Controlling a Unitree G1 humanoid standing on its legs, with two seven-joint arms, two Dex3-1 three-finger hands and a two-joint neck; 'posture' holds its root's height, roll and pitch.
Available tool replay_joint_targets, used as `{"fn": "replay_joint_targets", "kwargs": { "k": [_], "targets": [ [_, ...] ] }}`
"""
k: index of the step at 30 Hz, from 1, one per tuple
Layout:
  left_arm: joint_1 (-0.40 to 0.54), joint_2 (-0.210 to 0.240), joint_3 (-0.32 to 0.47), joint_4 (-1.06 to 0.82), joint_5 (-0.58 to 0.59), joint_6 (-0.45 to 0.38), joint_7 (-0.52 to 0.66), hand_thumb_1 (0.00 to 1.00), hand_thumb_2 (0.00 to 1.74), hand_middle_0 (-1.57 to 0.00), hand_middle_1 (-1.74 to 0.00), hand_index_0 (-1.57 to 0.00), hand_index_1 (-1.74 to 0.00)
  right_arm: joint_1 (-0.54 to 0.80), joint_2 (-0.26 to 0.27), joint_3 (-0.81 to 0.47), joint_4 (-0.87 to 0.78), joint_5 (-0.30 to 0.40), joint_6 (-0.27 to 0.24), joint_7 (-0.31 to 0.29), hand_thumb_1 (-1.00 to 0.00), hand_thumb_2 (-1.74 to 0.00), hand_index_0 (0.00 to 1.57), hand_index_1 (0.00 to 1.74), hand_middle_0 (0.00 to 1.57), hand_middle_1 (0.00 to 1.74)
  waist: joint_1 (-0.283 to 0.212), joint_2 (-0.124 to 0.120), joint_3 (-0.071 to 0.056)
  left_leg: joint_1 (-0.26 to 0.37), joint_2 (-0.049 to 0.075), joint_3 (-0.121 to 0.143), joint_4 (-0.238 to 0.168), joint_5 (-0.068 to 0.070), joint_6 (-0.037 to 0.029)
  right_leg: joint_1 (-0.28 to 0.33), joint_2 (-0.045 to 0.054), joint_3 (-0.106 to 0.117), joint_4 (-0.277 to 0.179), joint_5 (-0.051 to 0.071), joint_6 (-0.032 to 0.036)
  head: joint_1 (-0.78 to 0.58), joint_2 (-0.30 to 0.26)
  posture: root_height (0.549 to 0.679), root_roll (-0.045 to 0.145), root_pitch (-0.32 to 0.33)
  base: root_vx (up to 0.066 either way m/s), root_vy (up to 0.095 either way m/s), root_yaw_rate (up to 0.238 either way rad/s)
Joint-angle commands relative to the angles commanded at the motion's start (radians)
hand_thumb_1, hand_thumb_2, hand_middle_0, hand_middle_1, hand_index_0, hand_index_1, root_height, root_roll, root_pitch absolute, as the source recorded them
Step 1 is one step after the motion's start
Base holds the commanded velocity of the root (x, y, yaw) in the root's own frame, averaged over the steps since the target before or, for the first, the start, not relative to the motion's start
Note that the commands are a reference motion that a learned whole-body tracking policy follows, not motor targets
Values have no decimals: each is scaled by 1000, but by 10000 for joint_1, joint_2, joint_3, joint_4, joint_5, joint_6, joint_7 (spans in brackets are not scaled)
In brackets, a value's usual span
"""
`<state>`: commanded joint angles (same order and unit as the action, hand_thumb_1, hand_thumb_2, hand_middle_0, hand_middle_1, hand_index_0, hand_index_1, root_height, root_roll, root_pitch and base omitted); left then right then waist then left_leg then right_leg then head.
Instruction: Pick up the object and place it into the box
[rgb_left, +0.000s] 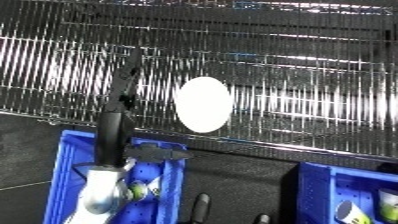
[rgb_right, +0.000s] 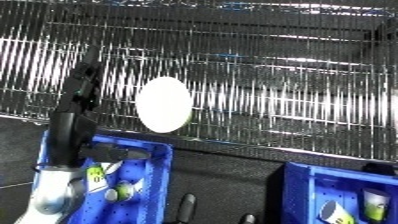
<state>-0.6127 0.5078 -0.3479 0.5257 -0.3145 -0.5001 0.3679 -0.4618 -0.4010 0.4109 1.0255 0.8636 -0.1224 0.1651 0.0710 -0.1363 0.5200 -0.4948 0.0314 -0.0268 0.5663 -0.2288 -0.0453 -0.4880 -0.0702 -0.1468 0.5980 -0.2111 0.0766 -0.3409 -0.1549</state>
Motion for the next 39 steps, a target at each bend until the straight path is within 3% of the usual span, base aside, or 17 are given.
{"fn": "replay_joint_targets", "kwargs": {
  "k": [14, 23, 33, 39],
  "targets": [
    [-920, -519, -161, 1565, -542, 476, -538, 0, 0, 0, 0, 0, 0, -89, 137, 205, -364, 99, 89, -232, 0, 0, 0, 0, 0, 0, -375, -287, 0, -284, 126, 92, 213, -157, 1, -248, 154, 141, -14, 59, 64, -453, 422, 649, 5, 141, 12, 7, -49],
    [-1432, -667, -166, 2214, -925, 681, -943, 450, 783, -706, -783, -706, -783, -96, 229, 382, -612, 101, 92, -326, 0, 0, 0, 0, 0, 0, -573, -408, 0, -351, 170, 128, 301, -239, 1, -322, 204, 222, -16, 58, 85, -814, 605, 648, 3, 146, 7, 5, -30],
    [-1445, -680, -90, 2507, -1260, 566, -1244, 950, 1653, -1492, -1653, -1492, -1653, -94, 357, 445, -597, 13, 28, -390, 0, 0, 0, 0, 0, 0, -526, -284, 0, -209, 69, 95, 172, -220, -21, -200, 114, 188, -100, 8, 78, -890, 639, 650, 10, 145, -2, -1, 35],
    [-951, -624, 161, 2239, -1989, 289, -1766, 950, 1653, -1492, -1653, -1492, -1653, 43, 391, 298, -437, 21, 5, -404, 0, 0, 0, 0, 0, 0, -348, -54, 0, -8, -71, 23, 38, -196, -27, -55, 2, 123, -119, -77, 34, -861, 619, 651, 19, 137, -16, -4, 99]
  ]
}}
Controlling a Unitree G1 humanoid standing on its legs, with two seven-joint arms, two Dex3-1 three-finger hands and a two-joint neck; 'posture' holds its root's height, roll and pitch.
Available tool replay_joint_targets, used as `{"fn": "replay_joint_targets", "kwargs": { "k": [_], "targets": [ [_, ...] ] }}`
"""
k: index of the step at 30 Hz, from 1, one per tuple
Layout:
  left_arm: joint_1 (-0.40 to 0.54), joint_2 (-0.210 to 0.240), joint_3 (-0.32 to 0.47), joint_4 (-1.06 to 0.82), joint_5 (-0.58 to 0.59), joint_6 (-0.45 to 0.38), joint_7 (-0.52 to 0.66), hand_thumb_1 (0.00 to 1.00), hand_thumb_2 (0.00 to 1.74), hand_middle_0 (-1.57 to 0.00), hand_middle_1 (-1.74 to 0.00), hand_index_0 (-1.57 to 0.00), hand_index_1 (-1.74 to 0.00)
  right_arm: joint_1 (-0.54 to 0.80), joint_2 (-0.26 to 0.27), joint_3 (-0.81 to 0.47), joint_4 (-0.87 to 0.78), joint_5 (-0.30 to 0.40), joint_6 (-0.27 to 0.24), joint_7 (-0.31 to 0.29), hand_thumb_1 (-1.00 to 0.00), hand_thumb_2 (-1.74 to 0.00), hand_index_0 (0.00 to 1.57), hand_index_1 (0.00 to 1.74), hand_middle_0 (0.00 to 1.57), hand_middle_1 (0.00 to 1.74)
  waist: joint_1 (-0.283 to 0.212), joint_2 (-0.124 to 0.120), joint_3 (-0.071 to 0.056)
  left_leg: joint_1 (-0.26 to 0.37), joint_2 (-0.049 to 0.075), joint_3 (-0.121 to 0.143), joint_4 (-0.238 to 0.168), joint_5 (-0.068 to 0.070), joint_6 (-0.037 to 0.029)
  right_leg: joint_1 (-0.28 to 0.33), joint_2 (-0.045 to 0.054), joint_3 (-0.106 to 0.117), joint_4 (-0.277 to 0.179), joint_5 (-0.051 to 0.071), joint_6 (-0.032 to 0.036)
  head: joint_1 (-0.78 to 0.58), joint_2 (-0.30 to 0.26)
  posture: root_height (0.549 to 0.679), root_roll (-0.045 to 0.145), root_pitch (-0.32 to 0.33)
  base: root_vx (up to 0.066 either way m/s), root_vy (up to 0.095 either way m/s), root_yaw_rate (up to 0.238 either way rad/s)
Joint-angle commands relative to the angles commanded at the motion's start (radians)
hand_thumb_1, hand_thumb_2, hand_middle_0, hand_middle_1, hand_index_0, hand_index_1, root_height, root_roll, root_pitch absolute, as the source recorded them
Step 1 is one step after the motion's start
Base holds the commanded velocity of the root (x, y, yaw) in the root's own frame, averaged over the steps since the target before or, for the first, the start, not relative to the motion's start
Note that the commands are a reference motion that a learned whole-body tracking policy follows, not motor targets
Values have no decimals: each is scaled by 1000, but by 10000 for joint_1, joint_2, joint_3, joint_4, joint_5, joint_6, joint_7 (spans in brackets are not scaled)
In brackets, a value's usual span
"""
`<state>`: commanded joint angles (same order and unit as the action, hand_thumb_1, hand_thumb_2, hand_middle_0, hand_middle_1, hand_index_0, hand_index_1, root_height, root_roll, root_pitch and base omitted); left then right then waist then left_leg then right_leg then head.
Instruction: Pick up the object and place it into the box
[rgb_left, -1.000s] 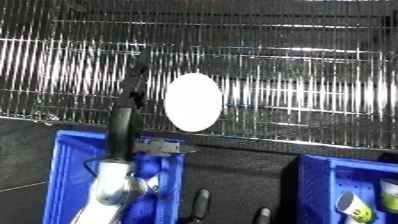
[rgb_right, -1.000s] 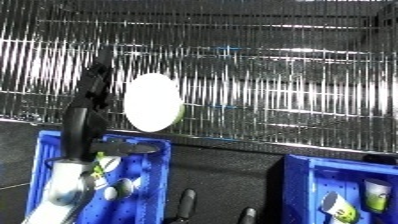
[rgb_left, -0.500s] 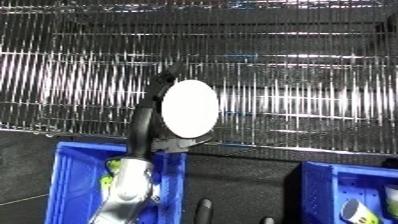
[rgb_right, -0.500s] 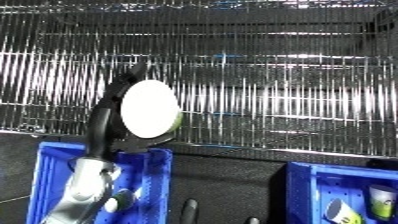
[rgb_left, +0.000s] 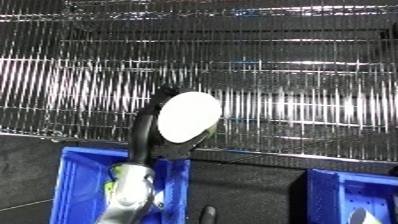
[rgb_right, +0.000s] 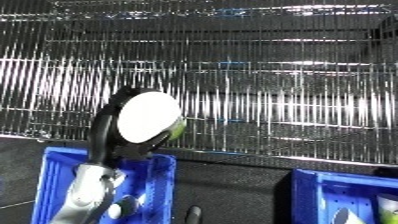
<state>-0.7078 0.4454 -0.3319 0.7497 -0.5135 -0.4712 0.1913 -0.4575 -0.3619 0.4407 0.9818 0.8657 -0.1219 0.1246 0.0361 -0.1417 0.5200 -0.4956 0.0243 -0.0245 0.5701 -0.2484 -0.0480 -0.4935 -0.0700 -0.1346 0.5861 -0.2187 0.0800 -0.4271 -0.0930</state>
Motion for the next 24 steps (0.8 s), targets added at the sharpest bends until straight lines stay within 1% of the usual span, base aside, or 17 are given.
{"fn": "replay_joint_targets", "kwargs": {
  "k": [5, 9, 14, 18, 20, 24],
  "targets": [
    [747, 250, 358, -761, -612, -471, -553, 950, 1653, -1492, -1653, -1492, -1653, 333, -5, -273, 167, 40, -127, -44, 0, 0, 0, 0, 0, 0, 254, 260, 0, 192, -137, -80, -198, 70, -1, 162, -123, -98, -54, -76, -41, 115, -4, 652, 28, 131, -24, -11, 136],
    [1435, 568, 822, -1768, -825, -741, -606, 950, 1653, -1492, -1653, -1492, -1653, 675, -58, -551, 378, 113, -347, -6, 0, 0, 0, 0, 0, 0, 517, 480, 0, 278, -282, -205, -309, 116, 19, 264, -235, -229, -37, -159, -84, 207, 41, 653, 34, 128, -27, -21, 162],
    [2342, 983, 1485, -2998, -540, -1150, -162, 950, 1653, -1492, -1653, -1492, -1653, 1077, -97, -862, 601, 297, -593, 76, 0, 0, 0, 0, 0, 0, 869, 698, 0, 267, -445, -397, -325, 130, 50, 337, -369, -427, 55, -265, -132, 222, 47, 653, 39, 125, -23, -44, 186],
    [3068, 1313, 2105, -3479, -269, -1400, 545, 950, 1653, -1492, -1653, -1492, -1653, 1392, -89, -1099, 862, 429, -834, 259, 0, 0, 0, 0, 0, 0, 1147, 838, 0, 252, -561, -548, -346, 167, 65, 398, -465, -592, 125, -340, -162, 144, 265, 653, 42, 123, -16, -44, 184],
    [3383, 1347, 2410, -3415, -520, -1445, 918, 950, 1653, -1492, -1653, -1492, -1653, 1506, -75, -1174, 1003, 483, -949, 366, 0, 0, 0, 0, 0, 0, 1261, 876, 0, 269, -590, -599, -379, 190, 74, 441, -496, -662, 134, -375, -176, -12, 337, 654, 42, 122, -12, -36, 135],
    [3857, 1019, 3059, -2646, -1756, -1583, 1219, 950, 1653, -1492, -1653, -1492, -1653, 1576, 37, -1215, 1288, 570, -1157, 514, 0, 0, 0, 0, 0, 0, 1418, 861, 0, 285, -614, -664, -468, 264, 70, 528, -521, -786, 106, -433, -205, -576, 415, 654, 43, 121, -18, -40, 108]
  ]
}}
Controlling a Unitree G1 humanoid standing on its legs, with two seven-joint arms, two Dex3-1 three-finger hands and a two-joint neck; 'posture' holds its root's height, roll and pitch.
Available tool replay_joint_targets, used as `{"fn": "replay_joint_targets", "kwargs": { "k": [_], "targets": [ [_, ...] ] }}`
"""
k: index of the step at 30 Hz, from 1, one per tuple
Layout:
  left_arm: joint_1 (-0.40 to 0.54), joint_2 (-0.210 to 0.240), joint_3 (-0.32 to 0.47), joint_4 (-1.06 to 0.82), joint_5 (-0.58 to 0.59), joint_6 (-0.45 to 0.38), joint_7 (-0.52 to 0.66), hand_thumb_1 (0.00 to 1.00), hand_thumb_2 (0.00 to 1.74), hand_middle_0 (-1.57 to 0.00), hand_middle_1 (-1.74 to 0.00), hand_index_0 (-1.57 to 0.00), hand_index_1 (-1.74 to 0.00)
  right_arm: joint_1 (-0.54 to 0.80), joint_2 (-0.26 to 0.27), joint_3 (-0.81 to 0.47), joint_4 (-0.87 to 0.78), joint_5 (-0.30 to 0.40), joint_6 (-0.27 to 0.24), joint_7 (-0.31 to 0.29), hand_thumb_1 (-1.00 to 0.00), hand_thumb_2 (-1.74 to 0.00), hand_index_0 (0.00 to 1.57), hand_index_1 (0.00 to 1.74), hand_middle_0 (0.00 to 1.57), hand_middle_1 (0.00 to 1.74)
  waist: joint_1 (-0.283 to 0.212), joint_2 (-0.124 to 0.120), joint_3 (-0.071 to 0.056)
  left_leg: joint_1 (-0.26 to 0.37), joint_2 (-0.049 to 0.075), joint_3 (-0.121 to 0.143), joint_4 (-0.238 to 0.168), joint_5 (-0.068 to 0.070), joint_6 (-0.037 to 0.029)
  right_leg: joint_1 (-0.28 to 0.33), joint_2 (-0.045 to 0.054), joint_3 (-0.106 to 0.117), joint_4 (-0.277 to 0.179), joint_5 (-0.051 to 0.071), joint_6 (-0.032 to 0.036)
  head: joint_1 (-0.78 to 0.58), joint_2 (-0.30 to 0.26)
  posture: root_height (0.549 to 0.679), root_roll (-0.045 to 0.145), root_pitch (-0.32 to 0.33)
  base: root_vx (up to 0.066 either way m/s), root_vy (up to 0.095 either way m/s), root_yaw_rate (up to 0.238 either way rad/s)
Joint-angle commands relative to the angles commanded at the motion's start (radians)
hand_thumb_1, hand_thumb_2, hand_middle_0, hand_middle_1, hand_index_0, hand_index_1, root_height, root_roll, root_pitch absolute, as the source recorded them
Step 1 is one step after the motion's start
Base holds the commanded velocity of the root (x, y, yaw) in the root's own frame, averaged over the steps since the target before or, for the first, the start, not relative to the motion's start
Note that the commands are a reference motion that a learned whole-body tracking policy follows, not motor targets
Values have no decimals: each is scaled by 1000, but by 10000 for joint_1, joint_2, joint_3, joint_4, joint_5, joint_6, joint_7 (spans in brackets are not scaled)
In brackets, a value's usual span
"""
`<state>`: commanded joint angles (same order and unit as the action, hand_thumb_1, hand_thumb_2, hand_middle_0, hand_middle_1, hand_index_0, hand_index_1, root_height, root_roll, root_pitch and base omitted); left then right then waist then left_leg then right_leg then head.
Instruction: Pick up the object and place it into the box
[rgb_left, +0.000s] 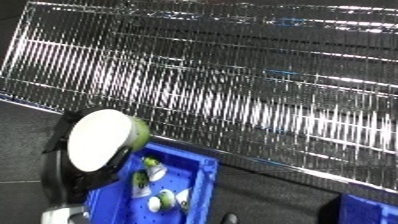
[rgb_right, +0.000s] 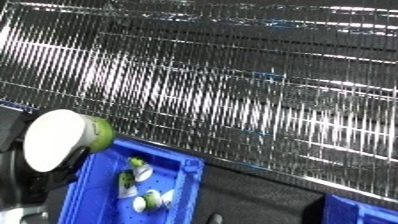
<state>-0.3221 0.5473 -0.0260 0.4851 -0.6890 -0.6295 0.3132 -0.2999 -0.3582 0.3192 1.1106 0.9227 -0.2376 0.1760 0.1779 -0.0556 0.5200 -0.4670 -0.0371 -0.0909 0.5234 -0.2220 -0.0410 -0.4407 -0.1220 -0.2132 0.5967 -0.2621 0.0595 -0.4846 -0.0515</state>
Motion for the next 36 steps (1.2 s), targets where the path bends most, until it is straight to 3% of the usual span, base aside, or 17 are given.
{"fn": "replay_joint_targets", "kwargs": {
  "k": [6, 13, 20, 27, 36],
  "targets": [
    [135, -323, 439, 1995, -1666, 149, -378, 950, 1653, -1492, -1653, -1492, -1653, -119, 206, 109, 244, 148, -19, 0, 0, 0, 0, 0, 0, 0, 99, -202, 0, -4, 28, -84, -119, 127, -30, 89, 43, -162, 24, -105, -58, -1082, -208, 654, 42, 121, -6, -39, 83],
    [-245, -337, 1083, 4537, -3646, 1125, -1285, 950, 1653, -1492, -1653, -1492, -1653, -126, 335, 297, 542, 235, 153, 260, 0, 0, 0, 0, 0, 0, -60, -652, 0, 165, 221, -90, -381, 301, -100, 270, 208, -104, -39, -218, -119, -2134, -1246, 654, 36, 115, 12, -9, 10],
    [-443, -217, 1281, 6578, -3853, 1542, -2016, 950, 1653, -1492, -1653, -1492, -1653, 28, 308, 283, 754, 246, 255, 502, 0, 0, 0, 0, 0, 0, -208, -928, 0, 493, 392, -79, -826, 518, -203, 598, 284, -53, -351, -251, -140, -2998, -1968, 655, 36, 106, 25, 11, 14],
    [-454, -75, 1282, 7918, -3703, 2684, -3099, 600, 1044, -942, -1044, -942, -1044, 283, 241, 164, 882, 68, 193, 837, 0, 0, 0, 0, 0, 0, -288, -1047, 0, 681, 454, -24, -961, 520, -190, 795, 288, -22, -521, -234, -115, -3072, -2047, 656, 35, 96, 20, 13, -5],
    [-267, 101, 1144, 8793, -3516, 3603, -3958, 150, 261, -235, -261, -235, -261, 261, 102, 159, 848, -145, 278, 874, 0, 0, 0, 0, 0, 0, -398, -938, 0, 700, 420, 42, -926, 476, -153, 844, 281, 56, -649, -202, -102, -2944, -2046, 657, 36, 94, -5, 31, -29]
  ]
}}
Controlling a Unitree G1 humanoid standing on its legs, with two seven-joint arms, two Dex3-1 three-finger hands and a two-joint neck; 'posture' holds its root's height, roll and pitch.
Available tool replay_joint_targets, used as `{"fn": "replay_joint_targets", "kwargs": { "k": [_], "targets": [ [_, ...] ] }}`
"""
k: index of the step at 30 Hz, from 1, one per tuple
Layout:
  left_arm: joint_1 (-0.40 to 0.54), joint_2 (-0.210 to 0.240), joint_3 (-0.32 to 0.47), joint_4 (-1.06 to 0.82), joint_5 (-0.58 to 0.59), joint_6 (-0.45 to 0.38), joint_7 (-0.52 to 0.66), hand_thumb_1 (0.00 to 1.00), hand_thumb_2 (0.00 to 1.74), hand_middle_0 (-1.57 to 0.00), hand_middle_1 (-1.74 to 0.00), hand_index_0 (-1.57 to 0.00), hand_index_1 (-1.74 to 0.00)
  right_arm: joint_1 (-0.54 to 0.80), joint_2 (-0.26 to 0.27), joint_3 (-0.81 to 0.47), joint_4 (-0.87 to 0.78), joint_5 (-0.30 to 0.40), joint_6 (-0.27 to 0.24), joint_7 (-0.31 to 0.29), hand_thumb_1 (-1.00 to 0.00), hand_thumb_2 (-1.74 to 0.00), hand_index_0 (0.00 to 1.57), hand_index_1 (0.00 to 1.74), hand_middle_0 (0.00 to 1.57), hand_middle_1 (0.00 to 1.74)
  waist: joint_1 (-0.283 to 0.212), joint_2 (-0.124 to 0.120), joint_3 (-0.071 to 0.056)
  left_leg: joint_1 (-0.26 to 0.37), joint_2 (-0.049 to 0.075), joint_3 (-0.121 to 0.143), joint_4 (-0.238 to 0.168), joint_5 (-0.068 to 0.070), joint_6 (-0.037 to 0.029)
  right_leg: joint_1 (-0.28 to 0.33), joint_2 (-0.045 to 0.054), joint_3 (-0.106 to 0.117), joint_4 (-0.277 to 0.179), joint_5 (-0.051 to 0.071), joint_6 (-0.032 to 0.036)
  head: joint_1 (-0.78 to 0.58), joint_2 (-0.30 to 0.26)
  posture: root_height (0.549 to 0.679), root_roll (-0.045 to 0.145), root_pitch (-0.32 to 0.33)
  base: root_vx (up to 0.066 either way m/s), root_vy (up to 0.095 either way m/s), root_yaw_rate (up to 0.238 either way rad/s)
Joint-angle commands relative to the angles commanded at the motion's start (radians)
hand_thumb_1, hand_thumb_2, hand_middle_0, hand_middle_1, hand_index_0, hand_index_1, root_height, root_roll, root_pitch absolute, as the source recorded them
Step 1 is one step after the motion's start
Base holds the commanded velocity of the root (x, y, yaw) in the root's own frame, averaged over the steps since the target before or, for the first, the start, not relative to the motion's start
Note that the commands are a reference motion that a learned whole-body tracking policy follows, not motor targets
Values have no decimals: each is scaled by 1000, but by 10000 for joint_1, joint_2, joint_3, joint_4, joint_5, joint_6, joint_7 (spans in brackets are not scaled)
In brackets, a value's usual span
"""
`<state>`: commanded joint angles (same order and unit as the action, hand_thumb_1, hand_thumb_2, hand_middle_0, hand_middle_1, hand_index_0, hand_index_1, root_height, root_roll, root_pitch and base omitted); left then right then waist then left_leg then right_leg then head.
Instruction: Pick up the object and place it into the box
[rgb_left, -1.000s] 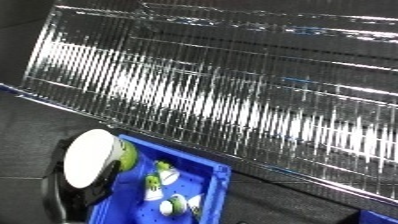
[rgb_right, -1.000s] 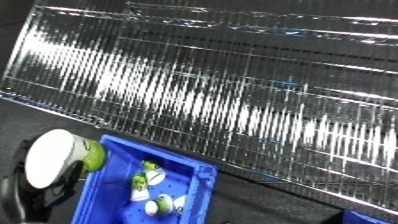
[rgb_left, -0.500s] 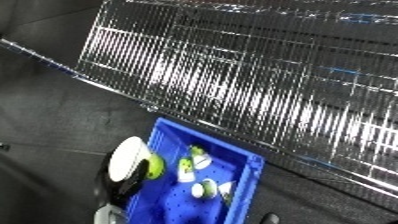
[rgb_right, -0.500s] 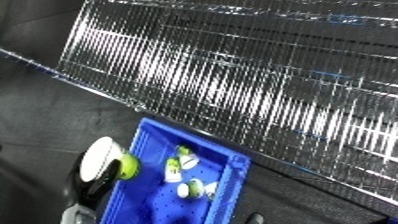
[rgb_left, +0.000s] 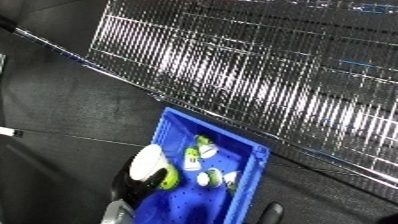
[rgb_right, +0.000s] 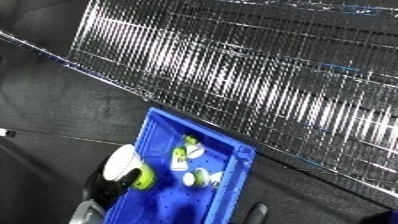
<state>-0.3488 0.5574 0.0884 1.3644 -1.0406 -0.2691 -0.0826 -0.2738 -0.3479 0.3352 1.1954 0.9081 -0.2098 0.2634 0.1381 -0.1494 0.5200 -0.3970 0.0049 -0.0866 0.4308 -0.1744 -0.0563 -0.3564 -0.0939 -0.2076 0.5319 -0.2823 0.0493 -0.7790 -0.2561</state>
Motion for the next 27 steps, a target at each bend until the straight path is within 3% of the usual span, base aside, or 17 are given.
{"fn": "replay_joint_targets", "kwargs": {
  "k": [3, 17, 24, 27],
  "targets": [
    [19, -20, -41, 45, 83, 57, -167, 0, 0, 0, 0, 0, 0, -5, 13, -3, -2, -29, -7, -18, 0, 0, 0, 0, 0, 0, 1, 21, 0, -30, -24, -5, 14, -6, 4, -10, -7, -5, -22, 17, 8, 70, 23, 657, 36, 95, -14, 6, -12],
    [-137, -205, -413, -153, 278, 6, -592, 0, 0, 0, 0, 0, 0, -54, 45, 68, -66, 4, 55, -83, 0, 0, 0, 0, 0, 0, -22, 31, 0, -48, -67, 7, 29, -47, 19, -10, -4, -9, -119, 117, 82, 298, 28, 658, 32, 96, -8, -5, -16],
    [-162, -337, -720, -259, 243, 724, -1274, 0, 0, 0, 0, 0, 0, -109, 32, -5, -122, -16, 101, -143, 0, 0, 0, 0, 0, 0, -107, 128, 0, 16, -81, 36, 60, -87, 45, -2, -21, 44, -107, 137, 114, 834, 245, 657, 30, 92, -12, -9, -56],
    [-134, -424, -912, -306, 409, 1108, -1872, 0, 0, 0, 0, 0, 0, -172, 27, -76, -129, -27, 160, -209, 0, 0, 0, 0, 0, 0, -166, 228, 0, 121, -91, 93, 31, -106, 52, 54, -40, 101, -217, 199, 145, 1355, 309, 658, 30, 88, -9, -7, -77]
  ]
}}
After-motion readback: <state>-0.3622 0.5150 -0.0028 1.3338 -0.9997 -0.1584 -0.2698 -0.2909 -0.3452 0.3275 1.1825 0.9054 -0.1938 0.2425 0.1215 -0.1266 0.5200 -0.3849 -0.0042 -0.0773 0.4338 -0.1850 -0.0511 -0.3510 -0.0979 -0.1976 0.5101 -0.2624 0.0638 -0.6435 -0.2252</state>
